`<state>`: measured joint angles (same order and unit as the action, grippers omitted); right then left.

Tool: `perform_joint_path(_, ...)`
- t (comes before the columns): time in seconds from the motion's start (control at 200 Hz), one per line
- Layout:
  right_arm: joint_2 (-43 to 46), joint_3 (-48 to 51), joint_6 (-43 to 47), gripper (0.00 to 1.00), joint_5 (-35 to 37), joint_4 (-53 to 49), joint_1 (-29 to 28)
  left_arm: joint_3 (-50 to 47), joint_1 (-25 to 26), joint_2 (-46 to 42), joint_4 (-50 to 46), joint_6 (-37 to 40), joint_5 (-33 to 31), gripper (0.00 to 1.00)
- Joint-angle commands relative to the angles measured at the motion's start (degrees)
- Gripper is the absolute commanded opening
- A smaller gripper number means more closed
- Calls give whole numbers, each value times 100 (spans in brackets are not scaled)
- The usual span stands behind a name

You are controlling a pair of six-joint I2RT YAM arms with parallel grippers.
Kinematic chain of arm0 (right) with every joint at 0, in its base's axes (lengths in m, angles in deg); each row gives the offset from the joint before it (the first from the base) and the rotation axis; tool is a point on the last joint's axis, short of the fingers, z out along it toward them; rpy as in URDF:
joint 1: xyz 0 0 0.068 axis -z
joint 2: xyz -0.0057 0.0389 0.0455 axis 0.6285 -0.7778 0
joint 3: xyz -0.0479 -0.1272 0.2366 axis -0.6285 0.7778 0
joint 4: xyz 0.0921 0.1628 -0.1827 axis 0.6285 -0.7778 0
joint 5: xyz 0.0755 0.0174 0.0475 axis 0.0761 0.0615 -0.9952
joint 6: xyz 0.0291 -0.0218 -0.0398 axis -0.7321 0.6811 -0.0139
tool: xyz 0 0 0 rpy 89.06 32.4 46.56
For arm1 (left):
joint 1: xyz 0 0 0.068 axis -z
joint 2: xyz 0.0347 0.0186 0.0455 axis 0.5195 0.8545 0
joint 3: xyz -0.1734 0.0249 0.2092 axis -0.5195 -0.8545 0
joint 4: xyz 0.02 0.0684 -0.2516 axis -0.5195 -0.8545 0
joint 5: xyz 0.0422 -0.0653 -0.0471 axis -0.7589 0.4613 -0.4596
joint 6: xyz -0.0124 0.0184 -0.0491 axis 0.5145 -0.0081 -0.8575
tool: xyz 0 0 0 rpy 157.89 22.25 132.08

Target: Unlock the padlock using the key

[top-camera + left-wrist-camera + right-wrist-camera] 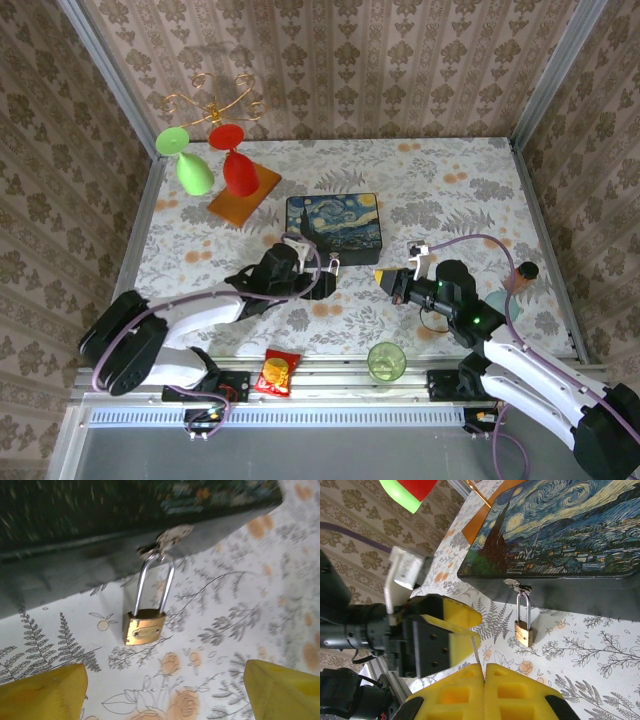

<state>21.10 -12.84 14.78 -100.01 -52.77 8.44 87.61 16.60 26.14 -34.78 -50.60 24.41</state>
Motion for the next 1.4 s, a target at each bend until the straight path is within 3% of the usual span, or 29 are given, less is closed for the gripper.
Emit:
perform_joint_path(0.0, 110, 127, 17, 0, 121, -80, 18, 332, -18, 379, 306, 353, -78, 82)
perform_joint_path(0.13, 150, 243, -40, 0, 155, -15, 25, 415, -17, 906, 627, 419, -170, 79)
perform_joint_path(0.48, 132, 380, -64, 0, 200, 118, 35, 815, 51, 1766, 910, 424, -94, 56)
perform_joint_path(0.655, 132, 435, -63, 0, 244, 143, 34, 953, 228, 1837, 619, 470, -168, 41)
perform_joint_path(0.915, 8, 546, -158, 0, 288, 347, 43, 737, 263, 1874, 960, 172, -149, 29)
perform_joint_path(1.1, -27, 643, -254, 0, 288, 507, 44, 664, 273, 2014, 1263, -233, -307, 33)
perform_joint_path(1.225, 14, 699, -282, 0, 330, 512, 44, 730, 565, 2231, 1415, -372, -636, 35)
perform_joint_path(1.395, 204, 759, -300, 0, 329, 366, 42, 495, 744, 2419, 2042, -825, -1006, 27)
